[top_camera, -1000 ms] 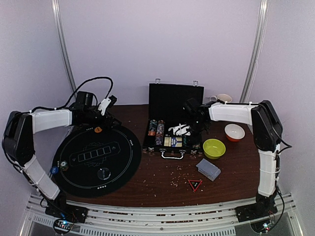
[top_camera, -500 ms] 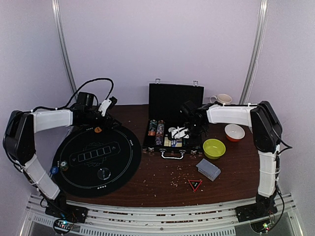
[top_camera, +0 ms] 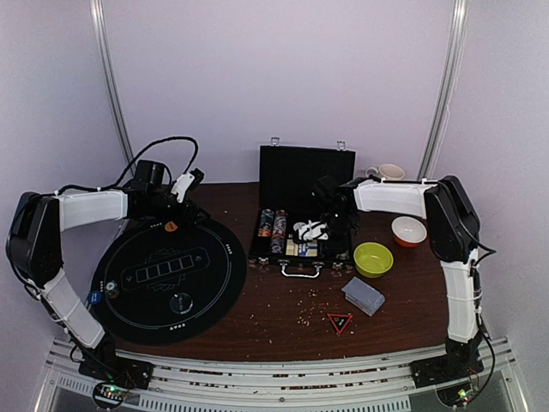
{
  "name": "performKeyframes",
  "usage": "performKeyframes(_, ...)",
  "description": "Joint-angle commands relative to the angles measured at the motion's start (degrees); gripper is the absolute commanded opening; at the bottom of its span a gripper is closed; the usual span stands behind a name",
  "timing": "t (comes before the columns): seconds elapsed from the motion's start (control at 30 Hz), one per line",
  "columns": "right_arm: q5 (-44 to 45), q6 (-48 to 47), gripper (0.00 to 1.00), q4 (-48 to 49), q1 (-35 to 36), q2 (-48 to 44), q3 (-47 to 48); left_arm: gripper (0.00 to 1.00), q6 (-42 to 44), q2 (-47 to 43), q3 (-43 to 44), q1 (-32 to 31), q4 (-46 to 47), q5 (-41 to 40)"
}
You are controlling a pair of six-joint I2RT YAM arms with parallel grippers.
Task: Distribute texas hold em gaming equipment
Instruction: Pick up the pile of poker chips from the chip case, then pass from the right arm to the left
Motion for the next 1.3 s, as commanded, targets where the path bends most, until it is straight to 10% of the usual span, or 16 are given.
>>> performKeyframes(0.0, -1.77, 0.51, 0.34, -4.67, -0.39, 1.36, 0.86, 0.72, 1.02, 0.81, 1.68, -0.72, 0.19, -1.14)
performKeyframes(0.3, -2.77, 5.86, 0.00, -4.59, -0.05, -2.47, 3.25, 0.72, 1.78, -0.69, 1.33, -0.77, 0.75, 2.45)
performKeyframes(0.83, -8.05, 35.46, 0.00, -0.12, -0.06, -11.64, 9.21, 0.72, 6.13, -15.04, -6.25, -2.31, 9.26, 7.18)
performKeyframes(1.27, -24.96, 69.00, 0.00, 6.50, 9.36, -14.53, 8.72, 0.92, 31.76, -22.20, -11.57, -28.93, 11.43, -15.11)
